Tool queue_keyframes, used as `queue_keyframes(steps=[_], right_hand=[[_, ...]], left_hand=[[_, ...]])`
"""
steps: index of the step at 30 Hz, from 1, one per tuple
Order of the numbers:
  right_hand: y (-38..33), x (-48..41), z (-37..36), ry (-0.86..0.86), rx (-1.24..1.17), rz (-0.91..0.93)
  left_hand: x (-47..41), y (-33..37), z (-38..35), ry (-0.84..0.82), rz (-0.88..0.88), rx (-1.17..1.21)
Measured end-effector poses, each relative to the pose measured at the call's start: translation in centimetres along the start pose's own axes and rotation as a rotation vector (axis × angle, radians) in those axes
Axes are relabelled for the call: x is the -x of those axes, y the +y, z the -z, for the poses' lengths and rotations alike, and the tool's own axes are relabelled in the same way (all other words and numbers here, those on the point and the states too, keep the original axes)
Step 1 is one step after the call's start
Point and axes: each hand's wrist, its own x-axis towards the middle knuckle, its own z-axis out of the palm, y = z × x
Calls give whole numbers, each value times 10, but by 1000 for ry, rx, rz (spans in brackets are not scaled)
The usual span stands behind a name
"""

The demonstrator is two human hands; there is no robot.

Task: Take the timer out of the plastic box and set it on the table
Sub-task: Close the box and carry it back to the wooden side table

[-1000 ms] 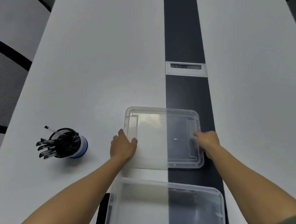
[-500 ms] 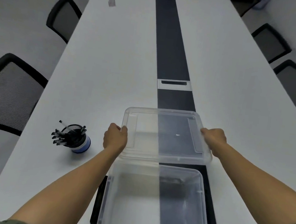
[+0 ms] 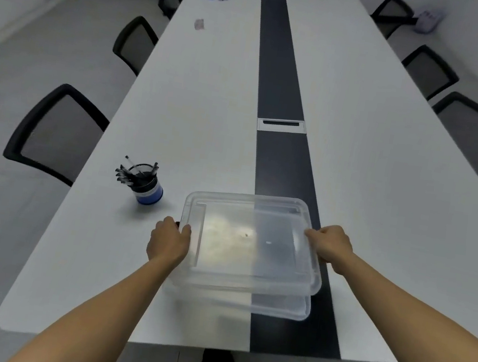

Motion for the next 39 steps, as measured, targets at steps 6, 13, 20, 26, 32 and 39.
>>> queue_keyframes(steps=[6, 13, 20, 26, 32, 39], right_hand=[[22, 29, -10, -7, 92, 89], [35, 36, -14, 31, 124, 81], [31, 34, -20, 85, 152, 79], [31, 33, -25, 79, 168, 55], [34, 27, -26, -45, -162, -129], [32, 28, -33, -75, -254, -160]], left_hand=[[25, -28, -1, -44, 44, -44], [25, -29, 2, -60, -13, -49], [5, -25, 11, -93, -40, -46], [-11, -26, 9, -162, -16, 46], [-18, -34, 10, -347, 214, 408], [-19, -27, 12, -328, 184, 339]])
